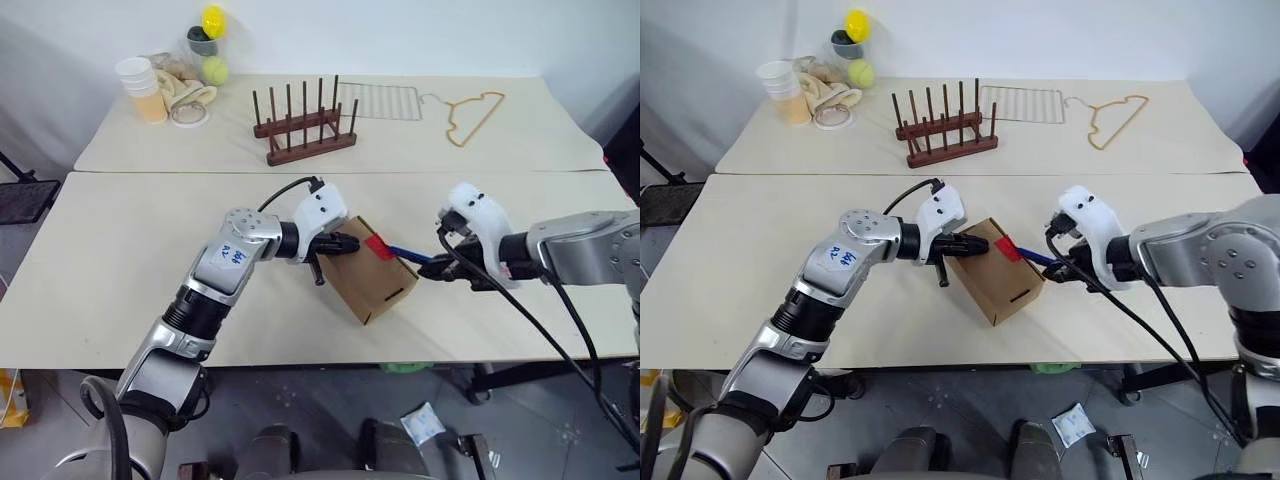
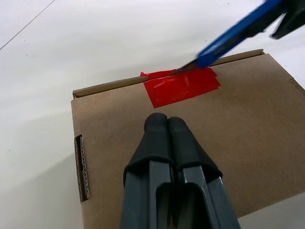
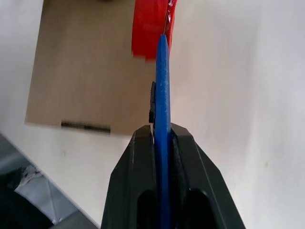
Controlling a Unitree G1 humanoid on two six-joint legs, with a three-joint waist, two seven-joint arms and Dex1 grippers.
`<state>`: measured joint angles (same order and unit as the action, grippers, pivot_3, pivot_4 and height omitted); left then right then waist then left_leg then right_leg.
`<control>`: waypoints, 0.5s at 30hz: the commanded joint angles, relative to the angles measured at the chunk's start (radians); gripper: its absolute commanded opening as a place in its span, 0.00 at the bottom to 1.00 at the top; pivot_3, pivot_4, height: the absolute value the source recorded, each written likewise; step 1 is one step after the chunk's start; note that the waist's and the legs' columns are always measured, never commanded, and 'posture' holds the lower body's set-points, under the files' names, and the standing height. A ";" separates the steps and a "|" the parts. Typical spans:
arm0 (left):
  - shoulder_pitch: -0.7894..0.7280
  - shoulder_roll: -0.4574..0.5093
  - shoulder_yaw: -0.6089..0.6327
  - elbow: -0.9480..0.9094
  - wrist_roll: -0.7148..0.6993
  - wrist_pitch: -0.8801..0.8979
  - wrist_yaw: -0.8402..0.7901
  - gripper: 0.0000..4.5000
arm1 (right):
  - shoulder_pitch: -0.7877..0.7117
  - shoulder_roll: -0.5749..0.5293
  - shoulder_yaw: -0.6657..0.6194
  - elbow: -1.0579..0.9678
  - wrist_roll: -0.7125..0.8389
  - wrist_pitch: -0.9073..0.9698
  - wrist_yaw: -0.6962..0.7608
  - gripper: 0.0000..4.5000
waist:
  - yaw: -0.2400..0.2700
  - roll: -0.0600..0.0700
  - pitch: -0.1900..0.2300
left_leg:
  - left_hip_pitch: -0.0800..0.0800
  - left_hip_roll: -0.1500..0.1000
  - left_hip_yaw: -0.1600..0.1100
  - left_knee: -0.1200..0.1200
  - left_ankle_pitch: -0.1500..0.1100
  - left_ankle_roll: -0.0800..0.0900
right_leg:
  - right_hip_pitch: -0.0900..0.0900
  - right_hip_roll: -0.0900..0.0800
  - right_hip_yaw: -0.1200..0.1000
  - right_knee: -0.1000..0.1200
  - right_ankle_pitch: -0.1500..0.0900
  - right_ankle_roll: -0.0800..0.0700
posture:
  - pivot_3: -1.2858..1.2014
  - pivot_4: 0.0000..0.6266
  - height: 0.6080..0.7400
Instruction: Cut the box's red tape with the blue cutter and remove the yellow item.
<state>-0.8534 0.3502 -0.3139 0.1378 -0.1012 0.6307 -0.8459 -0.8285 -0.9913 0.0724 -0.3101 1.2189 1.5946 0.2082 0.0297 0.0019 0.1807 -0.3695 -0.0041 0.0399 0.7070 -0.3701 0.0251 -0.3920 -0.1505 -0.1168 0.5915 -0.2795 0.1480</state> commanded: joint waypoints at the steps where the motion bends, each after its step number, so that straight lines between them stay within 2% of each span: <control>1: 0.040 -0.002 -0.069 0.069 0.046 0.051 0.003 0.00 | 0.017 -0.035 -0.002 -0.015 0.136 0.020 -0.056 0.02 | 0.000 0.000 -0.001 | 0.000 0.000 0.000 0.000 0.000 0.000 | 0.000 0.000 0.000 0.000 0.000 0.000 | 0.52 0.24 1.00; 11: 0.034 -0.008 -0.059 0.072 0.041 0.056 0.007 0.00 | 0.031 -0.131 0.009 -0.010 0.320 0.020 -0.162 0.02 | 0.005 0.000 -0.001 | 0.000 0.001 -0.002 0.001 0.000 0.000 | 0.000 0.000 0.000 0.000 0.000 0.000 | 0.52 0.24 1.00; 15: 0.039 -0.011 -0.047 0.070 0.033 0.047 0.008 0.00 | 0.030 -0.179 -0.045 -0.014 0.403 -0.011 -0.158 0.02 | 0.007 -0.001 -0.001 | 0.000 0.001 -0.002 0.001 0.000 0.000 | 0.000 0.000 0.001 -0.001 0.000 0.000 | 0.52 0.24 1.00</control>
<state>-0.8580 0.3360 -0.3121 0.1498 -0.1013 0.6380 -0.8406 -0.7926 -1.1493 0.0667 -0.3038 1.5412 1.5917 0.0285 0.0369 0.0014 0.1794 -0.3697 -0.0026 0.0375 0.7081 -0.3701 0.0252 -0.3917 -0.1509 -0.1161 0.5905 -0.2795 0.1478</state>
